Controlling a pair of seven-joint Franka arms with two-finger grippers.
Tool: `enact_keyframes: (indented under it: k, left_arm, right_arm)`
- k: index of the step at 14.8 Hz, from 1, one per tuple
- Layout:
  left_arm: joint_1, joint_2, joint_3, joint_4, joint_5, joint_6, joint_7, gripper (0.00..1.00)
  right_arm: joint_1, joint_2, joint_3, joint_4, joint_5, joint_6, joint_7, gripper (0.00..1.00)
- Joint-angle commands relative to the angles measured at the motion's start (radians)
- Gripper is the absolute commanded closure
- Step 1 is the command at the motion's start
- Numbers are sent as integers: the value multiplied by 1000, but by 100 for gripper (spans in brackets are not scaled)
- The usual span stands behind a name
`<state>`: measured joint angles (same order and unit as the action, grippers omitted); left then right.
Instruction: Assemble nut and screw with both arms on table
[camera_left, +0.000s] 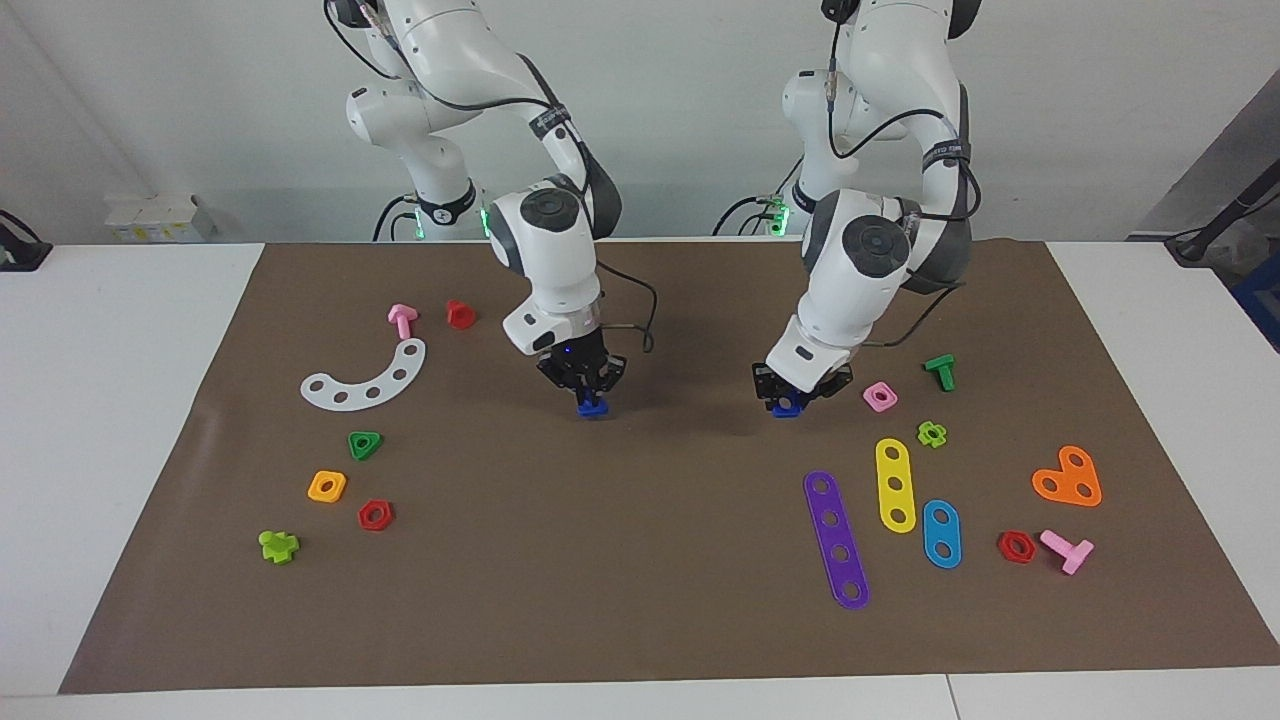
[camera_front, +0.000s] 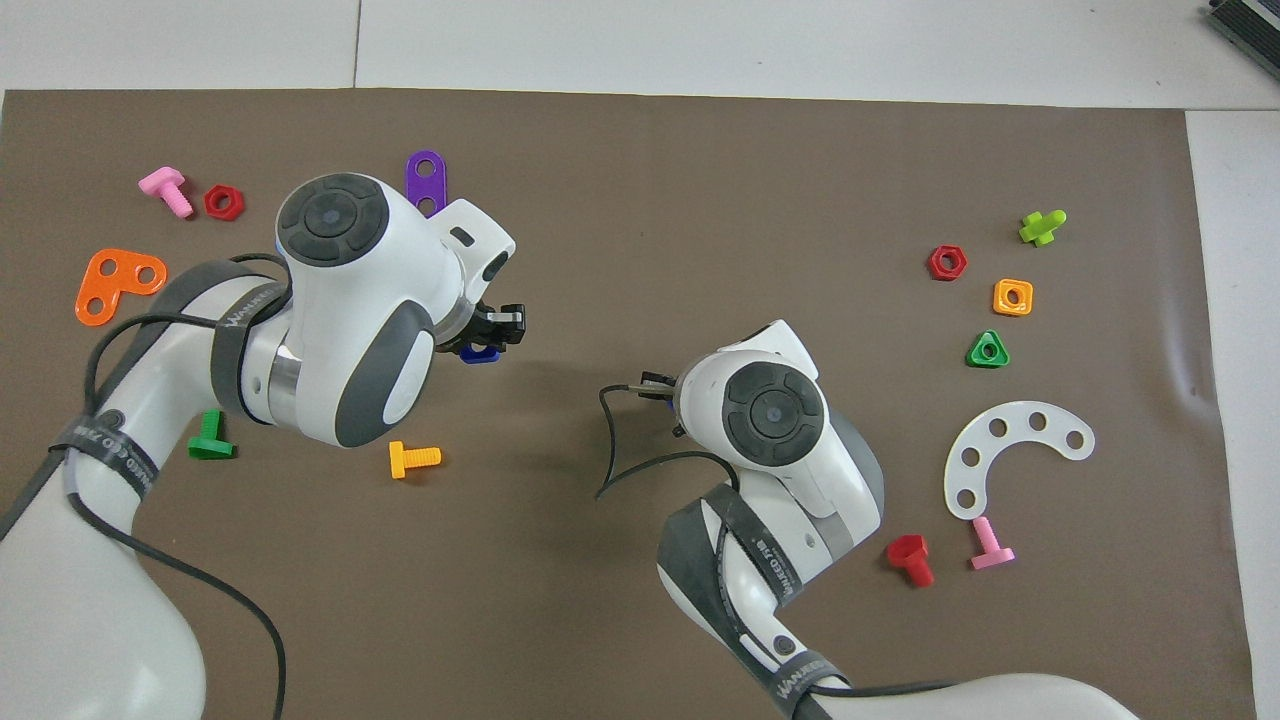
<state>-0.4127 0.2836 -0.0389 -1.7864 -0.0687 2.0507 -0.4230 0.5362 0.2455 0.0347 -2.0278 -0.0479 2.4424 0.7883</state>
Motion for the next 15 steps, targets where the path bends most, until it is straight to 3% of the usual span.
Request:
enact_keyframes:
  k: [1, 3, 5, 8, 9, 11, 15]
  left_arm:
    - [-49, 19, 14, 25, -20, 17, -74, 100]
    - [-61, 23, 16, 29, -42, 32, -91, 100]
    - [-67, 25, 16, 30, -42, 31, -91, 100]
    - [-81, 26, 16, 42, -43, 32, -115, 100]
    - [-81, 29, 14, 50, -43, 32, -128, 100]
    - [-103, 46, 13, 77, -45, 34, -155, 100]
    - [-176, 91, 14, 113, -49, 65, -270, 100]
  right_arm:
    - [17, 0, -1, -11, -26, -2, 31, 100]
    - [31, -2, -3, -16, -26, -5, 40, 100]
    - [31, -3, -3, -23, -26, -2, 40, 88]
    - [27, -3, -3, -22, -26, -5, 40, 29]
    - [24, -3, -1, -22, -26, -5, 40, 21]
    - [7, -18, -2, -19, -26, -12, 34, 9]
    - [-102, -107, -3, -20, -26, -72, -21, 3]
